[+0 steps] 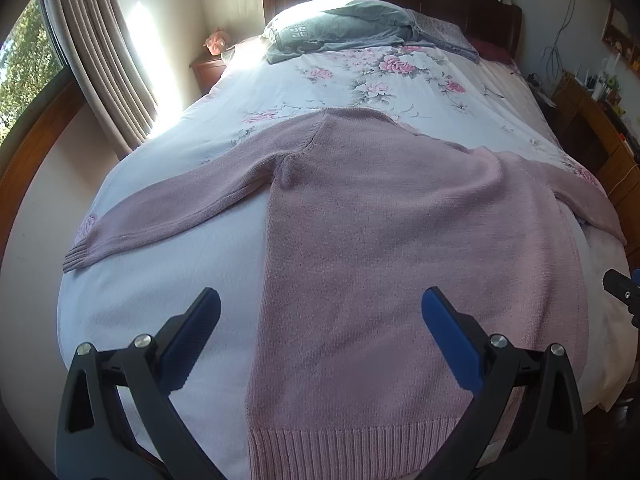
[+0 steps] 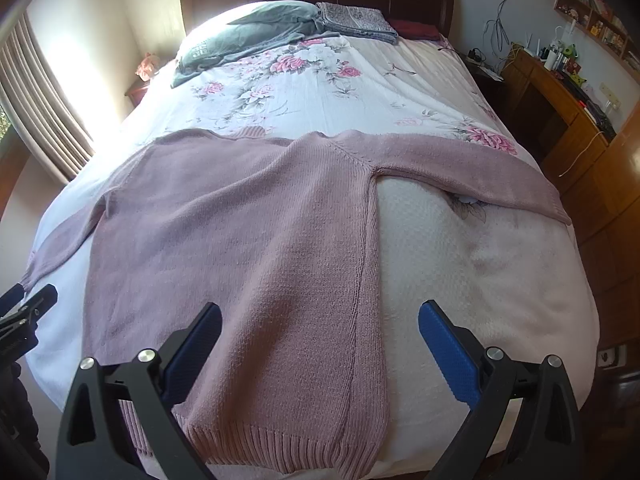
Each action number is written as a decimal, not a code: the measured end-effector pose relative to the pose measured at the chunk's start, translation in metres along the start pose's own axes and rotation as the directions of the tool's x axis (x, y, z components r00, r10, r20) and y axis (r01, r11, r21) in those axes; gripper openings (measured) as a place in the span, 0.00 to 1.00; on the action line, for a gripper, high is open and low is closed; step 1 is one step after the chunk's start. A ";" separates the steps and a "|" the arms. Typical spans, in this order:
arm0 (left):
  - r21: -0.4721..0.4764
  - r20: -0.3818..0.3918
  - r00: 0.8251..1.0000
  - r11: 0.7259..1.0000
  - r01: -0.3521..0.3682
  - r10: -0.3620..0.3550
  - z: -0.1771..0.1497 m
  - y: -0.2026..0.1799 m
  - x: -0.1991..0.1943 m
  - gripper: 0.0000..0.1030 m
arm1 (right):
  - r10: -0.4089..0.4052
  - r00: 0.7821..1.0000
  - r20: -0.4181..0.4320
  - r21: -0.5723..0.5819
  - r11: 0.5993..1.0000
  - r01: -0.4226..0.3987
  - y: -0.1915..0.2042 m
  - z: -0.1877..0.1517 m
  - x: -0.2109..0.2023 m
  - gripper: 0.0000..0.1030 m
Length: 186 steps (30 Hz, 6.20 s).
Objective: Fold small clothes
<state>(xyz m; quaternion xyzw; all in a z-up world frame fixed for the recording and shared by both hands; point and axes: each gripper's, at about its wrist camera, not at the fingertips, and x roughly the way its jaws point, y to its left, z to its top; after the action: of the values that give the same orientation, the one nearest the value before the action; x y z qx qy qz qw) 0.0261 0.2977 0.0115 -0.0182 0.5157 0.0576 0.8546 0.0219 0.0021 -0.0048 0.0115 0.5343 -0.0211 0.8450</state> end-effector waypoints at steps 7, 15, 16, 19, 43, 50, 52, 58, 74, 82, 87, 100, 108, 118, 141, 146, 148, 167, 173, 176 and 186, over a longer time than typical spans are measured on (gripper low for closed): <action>0.001 -0.001 1.000 1.000 -0.001 0.001 0.001 0.000 0.001 0.97 | 0.001 1.000 0.000 -0.001 1.000 -0.001 0.000 0.002 0.001 0.96; -0.008 0.000 1.000 1.000 -0.010 0.010 0.003 -0.005 0.004 0.97 | 0.008 1.000 0.016 0.000 1.000 -0.008 -0.008 0.007 0.004 0.96; -0.009 0.004 1.000 1.000 -0.010 0.010 0.004 -0.006 0.005 0.97 | 0.006 1.000 0.025 0.003 1.000 -0.006 -0.013 0.008 0.005 0.96; -0.018 0.022 1.000 1.000 -0.007 0.007 0.011 -0.016 0.009 0.97 | -0.006 1.000 0.025 0.038 0.999 0.005 -0.044 0.015 0.011 0.96; 0.012 0.081 0.992 0.995 0.100 -0.101 0.112 -0.285 0.067 0.97 | 0.133 0.965 -0.228 0.552 0.834 0.015 -0.511 0.095 0.196 0.88; 0.038 0.093 0.992 0.996 0.082 -0.085 0.109 -0.320 0.067 0.97 | 0.302 0.928 -0.219 0.667 0.740 -0.084 -0.553 0.088 0.243 0.80; 0.042 0.090 0.993 0.997 0.071 -0.074 0.107 -0.320 0.067 0.97 | 0.305 0.930 -0.203 0.641 0.760 -0.109 -0.549 0.091 0.241 0.69; -0.006 0.079 0.996 0.999 0.046 -0.045 0.106 -0.304 0.069 0.97 | 0.409 0.909 -0.075 0.593 0.752 -0.289 -0.537 0.112 0.210 0.12; -0.052 0.057 0.998 0.998 0.027 -0.024 0.092 -0.229 0.074 0.97 | 0.069 0.990 -0.126 0.462 0.887 -0.003 -0.501 0.115 0.180 0.11; -0.092 0.051 0.997 0.994 0.054 -0.050 0.093 -0.181 0.077 0.97 | 0.168 0.985 0.049 0.203 0.963 -0.174 -0.345 0.164 0.109 0.11; -0.098 0.057 0.997 0.993 0.064 -0.059 0.091 -0.152 0.077 0.97 | 0.292 0.956 0.032 0.075 0.953 -0.293 -0.222 0.174 0.102 0.11; -0.127 0.034 0.996 0.988 0.092 -0.088 0.083 -0.103 0.089 0.97 | 0.329 0.932 -0.151 -0.030 0.941 -0.337 -0.051 0.160 0.175 0.17; -0.098 0.001 0.985 0.980 0.173 -0.174 0.092 -0.140 0.102 0.97 | 0.463 0.879 -0.109 -0.042 0.882 -0.470 -0.083 0.130 0.143 0.33; -0.150 -0.187 0.909 0.926 0.347 -0.372 0.105 -0.244 0.159 0.96 | 0.359 0.933 -0.015 0.048 0.933 -0.358 -0.193 0.092 0.111 0.37; -0.244 0.112 0.922 0.889 0.387 -0.371 0.127 -0.157 0.095 0.07 | 0.366 0.930 -0.025 0.035 0.930 -0.365 -0.169 0.082 0.118 0.40; -0.293 0.129 0.949 0.904 0.313 -0.287 0.130 -0.095 0.099 0.07 | 0.399 0.916 -0.036 0.018 0.917 -0.398 -0.142 0.089 0.117 0.42; -0.302 0.123 0.960 0.912 0.278 -0.252 0.129 -0.075 0.107 0.07 | 0.411 0.911 -0.041 0.030 0.911 -0.410 -0.135 0.095 0.120 0.47; -0.394 0.103 0.990 0.910 0.131 -0.098 0.143 0.030 0.161 0.08 | 0.491 0.859 -0.146 0.297 0.850 -0.435 -0.128 0.150 0.199 0.62; -0.418 -0.005 0.992 0.902 0.110 -0.123 0.116 0.052 0.197 0.16 | 0.408 0.893 -0.190 0.170 0.910 -0.379 -0.111 0.138 0.211 0.28; -0.435 0.010 0.994 0.894 0.105 -0.111 0.116 0.063 0.182 0.18 | 0.375 0.901 -0.216 0.121 0.926 -0.357 -0.107 0.136 0.203 0.27; -0.304 0.047 0.976 0.928 0.215 -0.211 0.136 0.007 0.161 0.45 | 0.375 0.917 -0.135 0.033 0.927 -0.374 -0.068 0.158 0.164 0.39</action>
<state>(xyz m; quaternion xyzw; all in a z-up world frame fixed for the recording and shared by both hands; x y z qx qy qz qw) 0.2193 0.3301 -0.0667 -0.2062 0.4897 0.0442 0.8460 0.2314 -0.0762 -0.0848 0.1174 0.5797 0.1400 0.7941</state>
